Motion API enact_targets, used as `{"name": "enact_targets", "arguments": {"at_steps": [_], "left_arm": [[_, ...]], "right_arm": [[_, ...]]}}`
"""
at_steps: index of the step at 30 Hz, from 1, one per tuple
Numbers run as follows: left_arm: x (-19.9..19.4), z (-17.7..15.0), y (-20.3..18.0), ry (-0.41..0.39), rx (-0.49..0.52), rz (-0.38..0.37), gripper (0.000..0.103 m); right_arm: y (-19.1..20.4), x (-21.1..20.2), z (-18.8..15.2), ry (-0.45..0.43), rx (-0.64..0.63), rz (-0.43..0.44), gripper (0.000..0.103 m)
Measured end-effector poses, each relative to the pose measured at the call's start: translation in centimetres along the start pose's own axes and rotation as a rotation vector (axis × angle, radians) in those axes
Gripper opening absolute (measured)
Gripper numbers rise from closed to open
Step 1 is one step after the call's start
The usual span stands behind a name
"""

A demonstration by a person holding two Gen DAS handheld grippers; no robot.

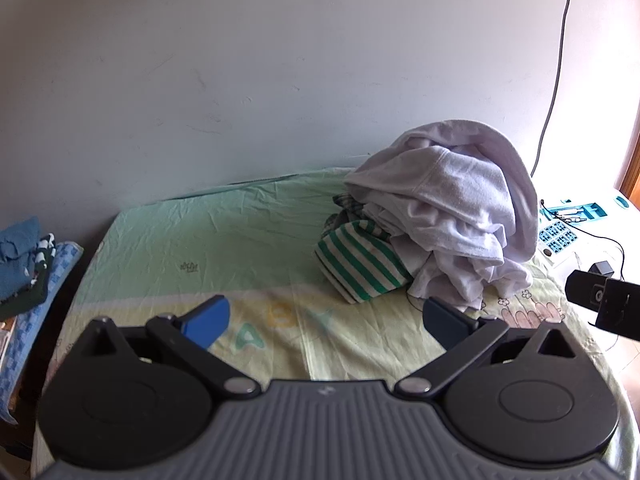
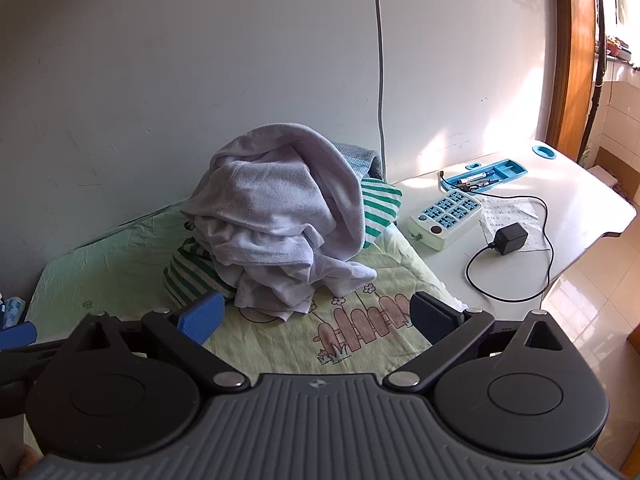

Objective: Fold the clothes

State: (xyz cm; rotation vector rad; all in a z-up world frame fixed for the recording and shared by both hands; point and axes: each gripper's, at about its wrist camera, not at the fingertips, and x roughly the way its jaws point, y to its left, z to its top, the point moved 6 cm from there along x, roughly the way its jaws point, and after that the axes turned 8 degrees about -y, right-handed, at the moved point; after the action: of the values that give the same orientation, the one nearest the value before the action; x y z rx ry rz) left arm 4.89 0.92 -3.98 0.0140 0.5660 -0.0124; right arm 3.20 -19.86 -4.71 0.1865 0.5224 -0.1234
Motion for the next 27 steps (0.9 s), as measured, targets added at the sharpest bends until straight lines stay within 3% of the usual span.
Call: {"name": "enact_targets", "arguments": {"at_steps": [3,5,10,27], "left_arm": [[0.3,0.0,1.0,0.010,-0.031,-0.017,0.103],[0.3,-0.1,0.9,0.001,-0.008,0.000,0.103],[0.4,0.2,-0.2,0.008,0.034,0.033,0.103],[0.7,-0.1,-0.3,0.023,0.034,0.033,0.103]], "right_arm": [[0.2,-0.2,-0.2,0.000,-0.035,-0.012,0.101],[2.5,0.6,-0.4,0.034,-0.097,-0.040,0.101],[1.3,-0.3,0.1,-0.006,-0.015,0.012,0.101],[1.1,-0.2,0.2,-0.015,0.002,0.014,0.101]]}}
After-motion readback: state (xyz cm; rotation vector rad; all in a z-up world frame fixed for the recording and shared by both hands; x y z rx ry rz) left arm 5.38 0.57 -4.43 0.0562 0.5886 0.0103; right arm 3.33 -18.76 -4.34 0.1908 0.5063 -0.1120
